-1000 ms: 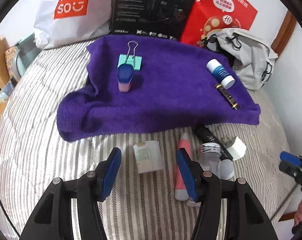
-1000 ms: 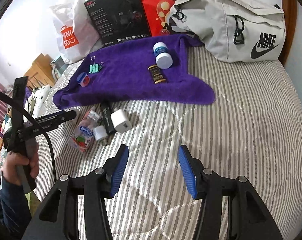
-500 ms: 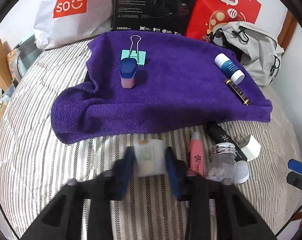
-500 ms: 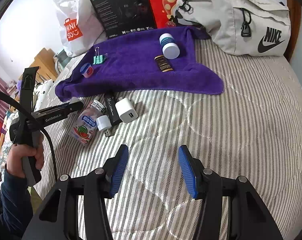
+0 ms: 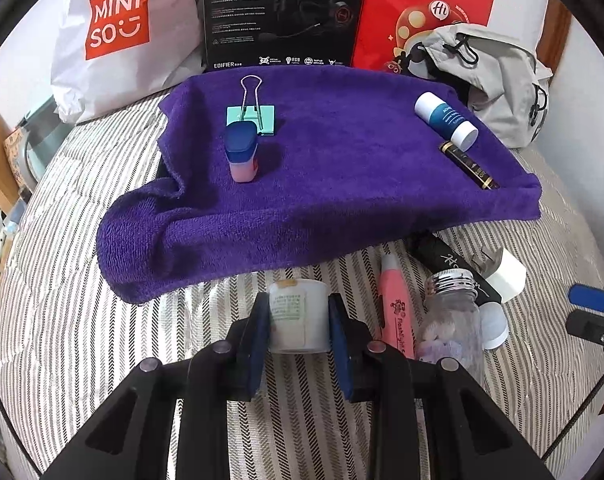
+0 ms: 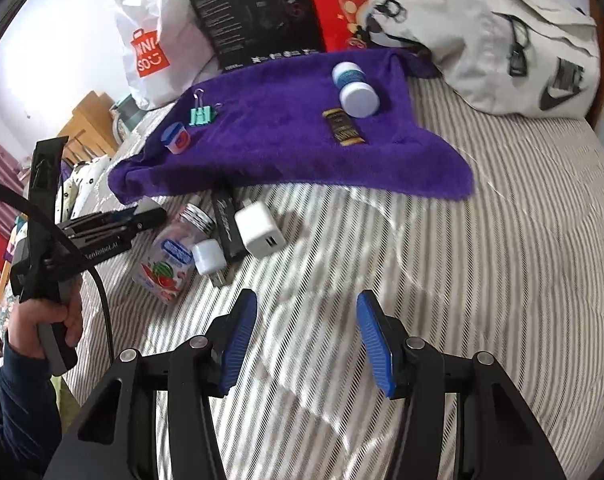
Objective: Organize rigid objects
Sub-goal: 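Grasp the white labelled jar with the left gripper, then grasp the white USB charger with the right gripper while the left holds the white jar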
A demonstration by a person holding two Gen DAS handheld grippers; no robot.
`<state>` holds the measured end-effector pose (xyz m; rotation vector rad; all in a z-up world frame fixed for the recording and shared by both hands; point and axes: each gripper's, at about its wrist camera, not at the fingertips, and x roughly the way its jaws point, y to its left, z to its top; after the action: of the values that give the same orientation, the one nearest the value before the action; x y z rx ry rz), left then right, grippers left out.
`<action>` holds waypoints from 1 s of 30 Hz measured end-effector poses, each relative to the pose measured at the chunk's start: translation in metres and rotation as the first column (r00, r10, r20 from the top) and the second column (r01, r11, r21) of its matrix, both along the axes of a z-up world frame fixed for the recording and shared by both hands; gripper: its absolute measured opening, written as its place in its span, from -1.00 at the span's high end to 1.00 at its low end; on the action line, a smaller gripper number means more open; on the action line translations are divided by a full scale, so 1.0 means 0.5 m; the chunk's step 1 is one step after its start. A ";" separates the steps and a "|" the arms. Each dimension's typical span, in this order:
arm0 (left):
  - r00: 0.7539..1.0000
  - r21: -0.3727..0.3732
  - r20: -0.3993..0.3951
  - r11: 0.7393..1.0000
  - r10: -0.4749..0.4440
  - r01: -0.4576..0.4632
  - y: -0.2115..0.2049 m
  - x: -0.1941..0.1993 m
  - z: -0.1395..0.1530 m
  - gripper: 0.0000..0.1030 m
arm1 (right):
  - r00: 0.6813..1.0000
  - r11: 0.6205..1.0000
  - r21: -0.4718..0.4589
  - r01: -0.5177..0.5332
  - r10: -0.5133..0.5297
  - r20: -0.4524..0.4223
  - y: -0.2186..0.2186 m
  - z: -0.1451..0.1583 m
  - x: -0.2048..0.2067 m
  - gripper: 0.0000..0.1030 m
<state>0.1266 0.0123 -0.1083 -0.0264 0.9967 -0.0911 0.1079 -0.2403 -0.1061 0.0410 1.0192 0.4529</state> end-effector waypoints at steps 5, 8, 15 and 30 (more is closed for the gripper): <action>1.000 -0.008 -0.011 1.000 -0.011 0.011 0.013 -0.007 0.002 0.47 | 0.999 0.999 -0.021 -0.049 0.049 0.013 0.045 -0.004 0.037 -0.01; 1.000 -0.027 -0.017 1.000 -0.009 0.008 0.028 -0.012 0.002 0.47 | 0.997 0.996 -0.032 -0.080 0.081 0.019 0.070 -0.012 0.055 -0.01; 1.000 -0.062 -0.021 0.998 -0.020 0.019 0.039 -0.014 0.001 0.47 | 0.994 0.991 -0.086 -0.101 0.105 0.039 0.103 -0.025 0.083 0.01; 1.000 -0.073 -0.018 0.997 -0.022 0.021 0.043 -0.013 0.001 0.47 | 0.986 0.978 -0.154 -0.138 0.150 0.074 0.140 -0.037 0.097 0.48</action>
<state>0.1203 0.0337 -0.1076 -0.0836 1.0124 -0.1471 0.1566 -0.1701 -0.1248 -0.1851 0.9726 0.5055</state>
